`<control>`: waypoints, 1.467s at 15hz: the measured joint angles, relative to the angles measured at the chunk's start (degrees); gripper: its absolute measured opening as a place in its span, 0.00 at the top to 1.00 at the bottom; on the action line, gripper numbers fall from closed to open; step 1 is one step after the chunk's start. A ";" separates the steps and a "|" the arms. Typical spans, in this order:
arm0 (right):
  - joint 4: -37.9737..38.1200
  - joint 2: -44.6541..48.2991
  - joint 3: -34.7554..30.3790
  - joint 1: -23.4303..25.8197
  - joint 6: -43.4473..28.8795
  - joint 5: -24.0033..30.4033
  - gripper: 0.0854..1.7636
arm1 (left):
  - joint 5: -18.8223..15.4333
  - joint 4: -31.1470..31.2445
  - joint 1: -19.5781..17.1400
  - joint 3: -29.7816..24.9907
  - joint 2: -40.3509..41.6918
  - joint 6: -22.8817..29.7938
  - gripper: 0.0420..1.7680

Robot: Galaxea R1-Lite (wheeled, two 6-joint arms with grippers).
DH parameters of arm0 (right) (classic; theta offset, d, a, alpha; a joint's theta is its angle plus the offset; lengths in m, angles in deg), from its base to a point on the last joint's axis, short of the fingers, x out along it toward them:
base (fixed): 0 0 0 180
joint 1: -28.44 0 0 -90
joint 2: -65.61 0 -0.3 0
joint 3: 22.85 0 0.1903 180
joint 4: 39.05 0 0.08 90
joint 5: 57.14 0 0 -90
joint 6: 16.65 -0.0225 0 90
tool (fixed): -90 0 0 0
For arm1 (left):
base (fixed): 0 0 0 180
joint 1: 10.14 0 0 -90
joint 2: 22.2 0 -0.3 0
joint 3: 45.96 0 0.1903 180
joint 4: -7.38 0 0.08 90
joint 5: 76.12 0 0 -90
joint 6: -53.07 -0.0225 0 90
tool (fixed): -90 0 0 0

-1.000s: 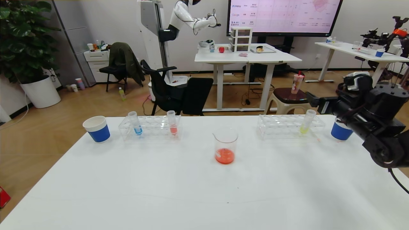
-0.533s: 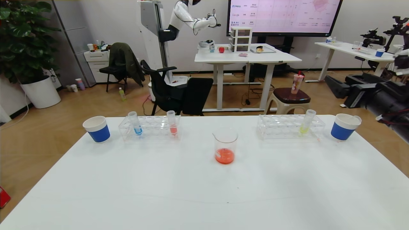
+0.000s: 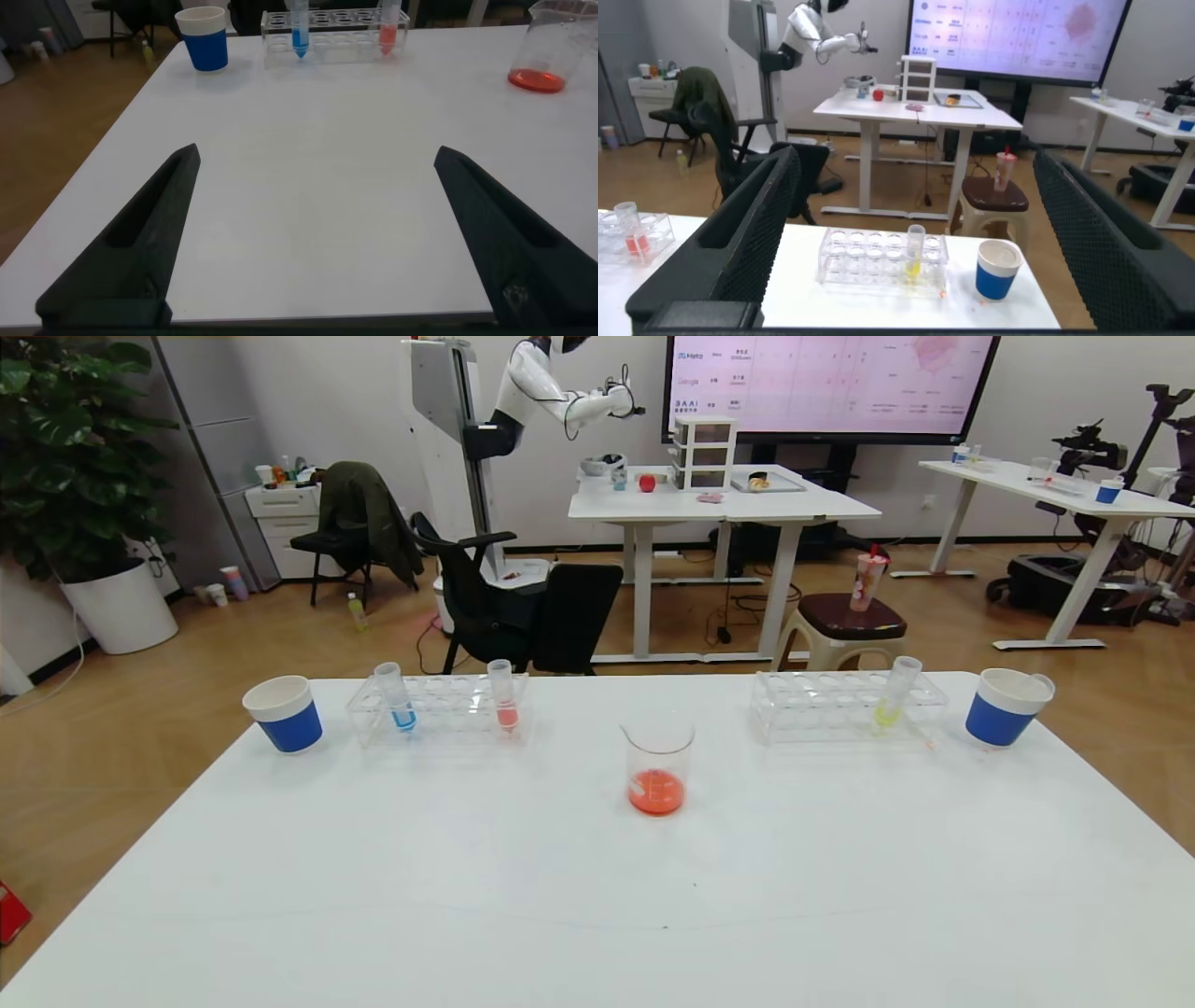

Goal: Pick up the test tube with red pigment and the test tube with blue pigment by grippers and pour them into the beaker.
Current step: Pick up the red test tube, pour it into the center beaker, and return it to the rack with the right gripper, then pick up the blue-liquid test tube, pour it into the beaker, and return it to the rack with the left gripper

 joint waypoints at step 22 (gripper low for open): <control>31.42 47.51 -33.19 2.23 3.11 1.39 0.02 | -0.02 0.00 0.00 0.00 0.00 0.04 0.01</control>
